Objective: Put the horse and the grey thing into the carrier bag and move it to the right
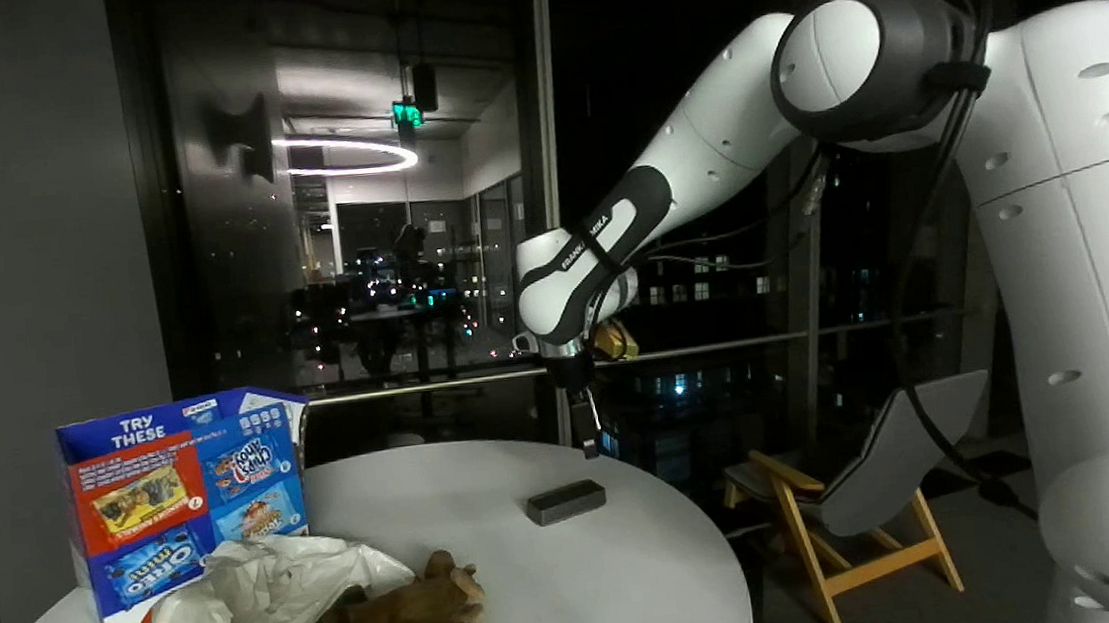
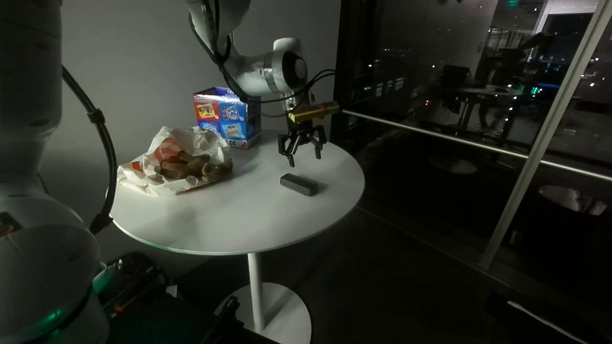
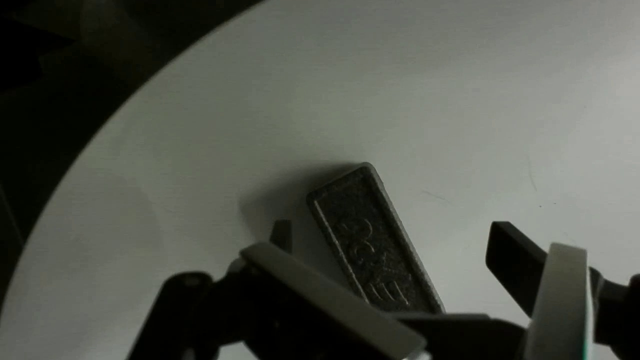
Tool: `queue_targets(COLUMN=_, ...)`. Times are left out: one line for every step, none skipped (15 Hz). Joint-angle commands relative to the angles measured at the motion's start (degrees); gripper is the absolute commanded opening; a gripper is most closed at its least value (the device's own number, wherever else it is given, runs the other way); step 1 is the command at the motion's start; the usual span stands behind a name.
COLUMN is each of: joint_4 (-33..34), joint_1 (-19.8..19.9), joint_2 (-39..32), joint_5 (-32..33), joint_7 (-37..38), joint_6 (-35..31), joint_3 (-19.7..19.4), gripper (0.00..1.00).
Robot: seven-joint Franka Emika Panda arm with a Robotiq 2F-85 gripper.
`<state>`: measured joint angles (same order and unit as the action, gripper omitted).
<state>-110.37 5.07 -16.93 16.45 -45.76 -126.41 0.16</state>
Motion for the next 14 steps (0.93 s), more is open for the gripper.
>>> queue_targets(joint_4=0.9, joint_1=2.4, joint_2=-2.8, joint_5=-8.3, joint_7=-10.3, joint_6=-2.5, joint_3=2.4, gripper=1.00)
queue_targets(joint_4=0.7, joint_1=3.2, joint_2=-3.2, joint_5=-10.9, joint_7=-14.6, joint_6=-3.2, joint_3=3.3, gripper=1.00)
queue_targets(joint_4=0.7, joint_1=3.8, joint_2=-3.7, joint_5=-12.8, joint_7=-18.2, joint_6=-3.7, joint_3=3.8, gripper=1.00)
queue_targets(joint_4=1.2, joint_1=4.0, joint_2=-4.3, joint_5=-14.0, joint_7=-20.6, joint_6=-3.3, joint_3=4.0, gripper=1.00)
queue_targets(joint_4=1.4, joint_1=4.3, joint_2=-4.7, joint_5=-15.0, joint_7=-23.2, joint_6=-3.0, joint_3=4.1, gripper=1.00)
queue_targets(joint_4=1.1, joint_1=4.9, joint_2=-4.9, joint_5=-16.5, joint_7=-26.7, joint_6=-3.8, joint_3=4.5, gripper=1.00)
queue_targets(joint_4=1.1, joint_1=5.1, joint_2=-5.2, joint_5=-17.1, joint_7=-29.3, joint_6=-4.4, joint_3=4.5, gripper=1.00)
queue_targets(joint_4=1.3, joint_1=5.2, joint_2=-5.6, joint_5=-17.6, joint_7=-31.1, joint_6=-4.5, joint_3=4.4, gripper=1.00)
queue_targets(joint_4=1.3, joint_1=5.4, joint_2=-5.9, joint_5=-18.4, joint_7=-33.0, joint_6=-4.6, joint_3=4.3, gripper=1.00)
queue_targets(joint_4=1.3, joint_1=5.6, joint_2=-6.2, joint_5=-19.0, joint_7=-34.8, joint_6=-4.8, joint_3=4.4, gripper=1.00)
queue_targets(joint_4=1.2, joint_1=5.8, joint_2=-6.6, joint_5=-20.0, joint_7=-36.6, joint_6=-5.0, joint_3=4.5, gripper=1.00)
queue_targets(joint_4=1.3, joint_1=6.0, joint_2=-7.0, joint_5=-20.7, joint_7=-38.1, joint_6=-5.2, joint_3=4.6, gripper=1.00)
queue_targets(joint_4=1.1, joint_1=5.9, joint_2=-7.4, joint_5=-21.0, joint_7=-39.3, joint_6=-6.2, joint_3=4.5, gripper=1.00)
queue_targets(joint_4=1.0, joint_1=6.0, joint_2=-7.8, joint_5=-21.5, joint_7=-40.3, joint_6=-7.0, joint_3=4.5, gripper=1.00)
